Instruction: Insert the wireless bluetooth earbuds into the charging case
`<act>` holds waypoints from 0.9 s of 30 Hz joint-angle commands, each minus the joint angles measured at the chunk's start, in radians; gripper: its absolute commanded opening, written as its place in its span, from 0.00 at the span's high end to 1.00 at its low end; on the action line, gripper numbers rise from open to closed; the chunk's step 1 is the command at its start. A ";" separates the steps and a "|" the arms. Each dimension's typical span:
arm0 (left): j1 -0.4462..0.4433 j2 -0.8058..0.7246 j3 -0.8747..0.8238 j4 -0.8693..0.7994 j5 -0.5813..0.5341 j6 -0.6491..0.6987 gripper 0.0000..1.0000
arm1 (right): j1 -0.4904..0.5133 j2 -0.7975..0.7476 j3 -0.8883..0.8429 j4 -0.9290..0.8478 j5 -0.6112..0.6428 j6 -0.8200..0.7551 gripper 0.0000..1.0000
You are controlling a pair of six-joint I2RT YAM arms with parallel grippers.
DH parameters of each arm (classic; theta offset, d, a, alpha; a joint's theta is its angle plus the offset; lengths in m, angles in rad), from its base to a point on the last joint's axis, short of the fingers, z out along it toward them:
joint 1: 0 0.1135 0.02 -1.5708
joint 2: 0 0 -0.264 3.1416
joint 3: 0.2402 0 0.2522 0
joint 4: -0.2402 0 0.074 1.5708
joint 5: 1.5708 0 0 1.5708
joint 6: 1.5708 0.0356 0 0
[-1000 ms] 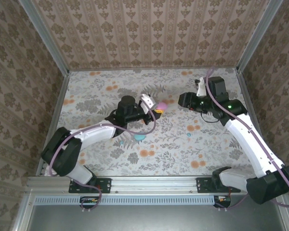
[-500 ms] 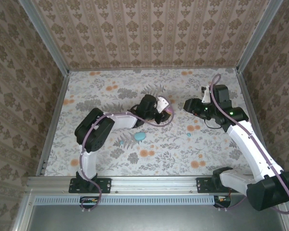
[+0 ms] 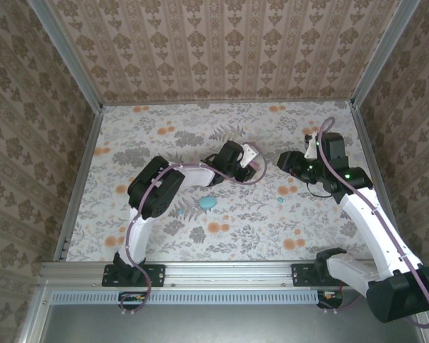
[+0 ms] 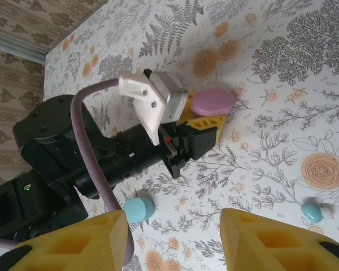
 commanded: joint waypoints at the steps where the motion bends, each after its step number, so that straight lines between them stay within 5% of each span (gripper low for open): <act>1: -0.005 0.016 -0.002 -0.038 -0.030 -0.010 0.61 | -0.005 -0.023 -0.022 0.017 -0.013 0.027 0.51; 19: 0.018 -0.094 -0.146 0.005 -0.077 0.049 0.46 | -0.008 0.000 -0.034 0.020 -0.024 0.026 0.51; 27: 0.041 -0.277 -0.280 0.049 -0.079 0.072 0.43 | -0.008 0.059 -0.032 0.030 -0.053 0.008 0.51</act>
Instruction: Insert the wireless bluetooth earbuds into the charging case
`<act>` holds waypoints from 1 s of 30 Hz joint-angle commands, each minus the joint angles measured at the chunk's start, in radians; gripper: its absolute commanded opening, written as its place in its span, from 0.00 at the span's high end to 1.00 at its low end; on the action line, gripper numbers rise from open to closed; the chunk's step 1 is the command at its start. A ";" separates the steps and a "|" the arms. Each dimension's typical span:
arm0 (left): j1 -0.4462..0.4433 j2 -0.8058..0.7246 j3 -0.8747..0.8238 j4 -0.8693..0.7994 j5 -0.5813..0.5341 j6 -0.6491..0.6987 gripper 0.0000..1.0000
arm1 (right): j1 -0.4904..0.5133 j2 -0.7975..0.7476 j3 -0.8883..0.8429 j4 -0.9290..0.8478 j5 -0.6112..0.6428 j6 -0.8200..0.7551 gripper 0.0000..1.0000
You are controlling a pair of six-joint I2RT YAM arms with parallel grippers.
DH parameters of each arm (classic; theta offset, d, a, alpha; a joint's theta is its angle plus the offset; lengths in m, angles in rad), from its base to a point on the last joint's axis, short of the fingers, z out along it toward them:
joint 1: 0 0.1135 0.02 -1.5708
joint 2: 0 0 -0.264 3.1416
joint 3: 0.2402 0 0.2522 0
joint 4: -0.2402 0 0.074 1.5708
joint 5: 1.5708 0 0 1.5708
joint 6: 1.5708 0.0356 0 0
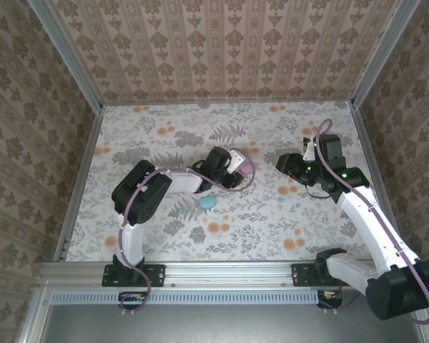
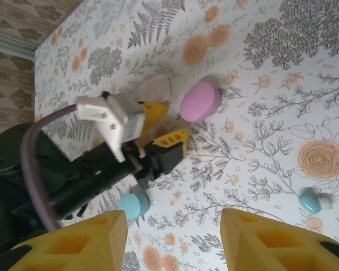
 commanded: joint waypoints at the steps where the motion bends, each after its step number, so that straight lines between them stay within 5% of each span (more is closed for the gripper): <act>1: 0.006 -0.140 -0.062 0.019 0.002 0.032 0.42 | -0.005 0.044 -0.009 0.026 -0.052 -0.018 0.51; 5: 0.020 -0.344 -0.203 0.086 0.006 -0.014 0.42 | 0.044 0.141 0.009 0.074 -0.054 -0.113 0.53; 8: 0.039 -0.494 -0.302 0.096 -0.094 -0.065 0.42 | 0.126 0.232 0.042 0.112 -0.030 -0.287 0.53; 14: 0.142 -0.777 -0.493 0.063 -0.240 -0.152 0.41 | 0.376 0.469 0.130 0.189 -0.042 -0.936 0.48; 18: 0.257 -0.944 -0.597 0.016 -0.251 -0.208 0.39 | 0.443 0.613 0.241 0.119 -0.192 -1.300 0.47; 25: 0.470 -1.162 -0.713 -0.052 -0.246 -0.268 0.31 | 0.527 0.830 0.386 0.065 -0.234 -1.543 0.39; 30: 0.547 -1.236 -0.757 -0.046 -0.206 -0.289 0.28 | 0.551 0.889 0.361 0.160 -0.214 -1.557 0.33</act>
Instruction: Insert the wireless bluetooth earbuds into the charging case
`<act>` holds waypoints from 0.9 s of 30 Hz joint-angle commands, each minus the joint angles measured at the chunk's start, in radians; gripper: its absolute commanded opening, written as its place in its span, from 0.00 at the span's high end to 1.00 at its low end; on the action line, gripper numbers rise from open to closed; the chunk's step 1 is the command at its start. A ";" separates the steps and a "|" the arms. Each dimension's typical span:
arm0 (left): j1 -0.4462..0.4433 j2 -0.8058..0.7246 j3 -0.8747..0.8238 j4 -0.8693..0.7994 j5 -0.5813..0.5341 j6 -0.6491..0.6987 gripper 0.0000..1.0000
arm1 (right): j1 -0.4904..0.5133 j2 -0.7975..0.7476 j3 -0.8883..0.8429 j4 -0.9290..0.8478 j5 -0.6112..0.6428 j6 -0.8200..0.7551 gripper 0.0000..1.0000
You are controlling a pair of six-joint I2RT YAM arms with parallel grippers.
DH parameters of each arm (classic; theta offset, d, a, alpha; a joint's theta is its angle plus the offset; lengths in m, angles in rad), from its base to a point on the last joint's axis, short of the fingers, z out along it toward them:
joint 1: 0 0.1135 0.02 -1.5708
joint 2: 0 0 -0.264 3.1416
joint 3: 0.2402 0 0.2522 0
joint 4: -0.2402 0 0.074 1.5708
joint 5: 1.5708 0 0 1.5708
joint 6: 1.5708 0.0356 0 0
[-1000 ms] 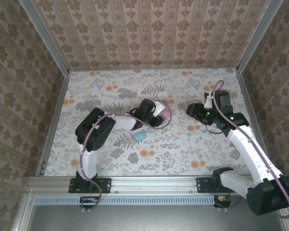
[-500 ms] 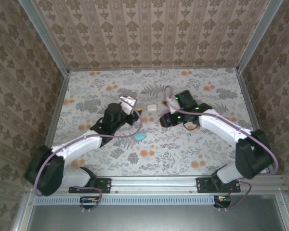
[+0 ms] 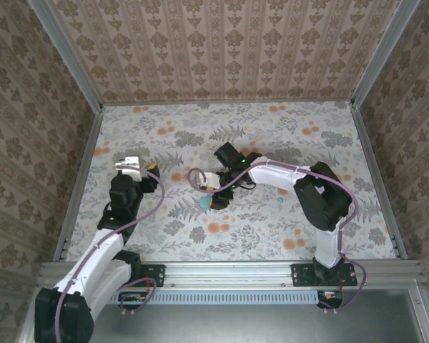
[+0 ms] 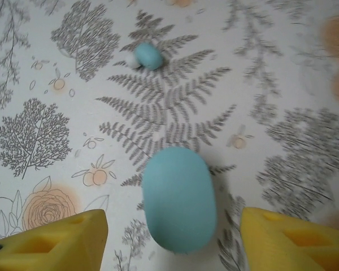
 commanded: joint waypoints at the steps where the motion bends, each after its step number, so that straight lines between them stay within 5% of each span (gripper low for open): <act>1: 0.028 -0.024 -0.013 -0.022 0.040 -0.033 0.28 | 0.015 0.035 0.001 0.015 -0.027 -0.104 0.33; 9: 0.049 0.005 0.000 -0.017 0.089 -0.034 0.28 | 0.025 0.066 -0.003 0.068 0.084 -0.108 0.30; 20: 0.051 0.019 0.006 -0.018 0.100 -0.035 0.28 | 0.027 0.136 0.100 -0.144 0.028 -0.076 0.33; 27: 0.055 0.041 0.007 -0.002 0.101 -0.045 0.28 | 0.044 0.050 -0.033 -0.116 0.010 0.064 0.35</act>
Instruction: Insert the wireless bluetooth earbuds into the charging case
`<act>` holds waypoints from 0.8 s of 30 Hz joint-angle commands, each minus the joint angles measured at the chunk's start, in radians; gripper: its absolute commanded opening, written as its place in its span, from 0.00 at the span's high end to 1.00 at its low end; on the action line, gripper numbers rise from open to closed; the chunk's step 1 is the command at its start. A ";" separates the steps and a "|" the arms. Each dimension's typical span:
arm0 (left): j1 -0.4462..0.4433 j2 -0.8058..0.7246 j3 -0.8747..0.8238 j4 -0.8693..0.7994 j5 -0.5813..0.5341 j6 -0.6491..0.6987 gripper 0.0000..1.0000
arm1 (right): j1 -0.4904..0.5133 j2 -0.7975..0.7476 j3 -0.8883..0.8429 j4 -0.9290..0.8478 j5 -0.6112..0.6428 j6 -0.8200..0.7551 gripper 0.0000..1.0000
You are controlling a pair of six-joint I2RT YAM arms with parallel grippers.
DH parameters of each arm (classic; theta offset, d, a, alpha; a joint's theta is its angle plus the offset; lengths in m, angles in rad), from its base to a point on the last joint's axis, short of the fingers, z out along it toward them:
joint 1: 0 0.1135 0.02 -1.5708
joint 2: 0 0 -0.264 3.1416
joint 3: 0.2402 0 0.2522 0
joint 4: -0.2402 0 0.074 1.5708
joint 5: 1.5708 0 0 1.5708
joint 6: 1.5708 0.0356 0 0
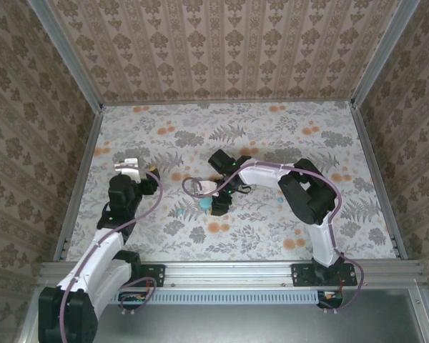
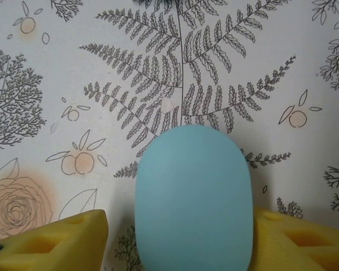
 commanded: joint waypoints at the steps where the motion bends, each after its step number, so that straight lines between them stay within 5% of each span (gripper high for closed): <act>1: 0.010 0.017 0.016 0.026 0.016 -0.021 0.29 | 0.025 -0.069 -0.085 -0.038 -0.042 0.087 0.35; 15: 0.011 0.031 0.031 0.022 0.028 -0.036 0.29 | 0.138 -0.169 -0.268 0.157 0.030 0.279 0.38; 24: 0.012 0.001 0.035 -0.015 0.008 -0.029 0.29 | 0.211 -0.095 -0.123 0.164 0.005 0.213 0.39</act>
